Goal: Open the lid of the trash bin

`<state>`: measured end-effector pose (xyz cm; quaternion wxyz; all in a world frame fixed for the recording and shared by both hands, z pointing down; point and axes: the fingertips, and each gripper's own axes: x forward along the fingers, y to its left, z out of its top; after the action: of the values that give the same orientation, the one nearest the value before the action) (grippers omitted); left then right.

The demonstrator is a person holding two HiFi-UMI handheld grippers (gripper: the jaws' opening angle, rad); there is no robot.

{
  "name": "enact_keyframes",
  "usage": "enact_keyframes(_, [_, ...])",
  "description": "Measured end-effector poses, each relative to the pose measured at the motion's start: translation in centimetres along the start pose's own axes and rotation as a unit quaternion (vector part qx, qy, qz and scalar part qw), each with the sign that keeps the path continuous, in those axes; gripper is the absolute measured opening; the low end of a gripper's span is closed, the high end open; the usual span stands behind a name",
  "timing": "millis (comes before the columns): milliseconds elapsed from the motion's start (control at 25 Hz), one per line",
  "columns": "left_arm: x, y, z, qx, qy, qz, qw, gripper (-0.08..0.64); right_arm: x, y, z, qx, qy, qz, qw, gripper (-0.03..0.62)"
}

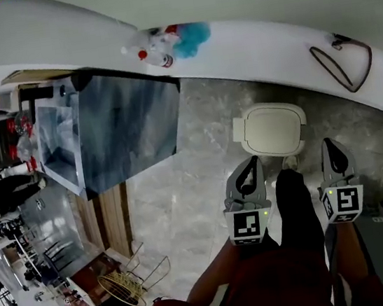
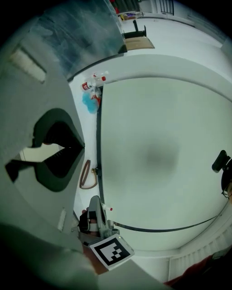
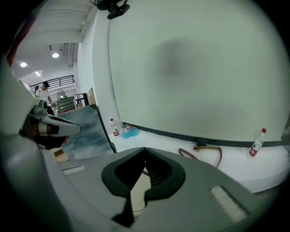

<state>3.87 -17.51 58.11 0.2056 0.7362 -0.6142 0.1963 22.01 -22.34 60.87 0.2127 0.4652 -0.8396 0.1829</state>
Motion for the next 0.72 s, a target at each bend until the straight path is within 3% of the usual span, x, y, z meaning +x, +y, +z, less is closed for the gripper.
enact_keyframes(360, [3.7, -1.5, -9.1, -0.006, 0.096, -0.015, 0.9952, 0.005, 5.0, -1.2, -9.8, 0.000, 0.088, 0.019, 0.996, 0.030])
enact_keyframes(720, [5.1, -2.7, -16.1, -0.031, 0.165, -0.020, 0.9856, 0.005, 8.9, -1.9, -19.1, 0.014, 0.185, 0.035, 0.982, 0.110])
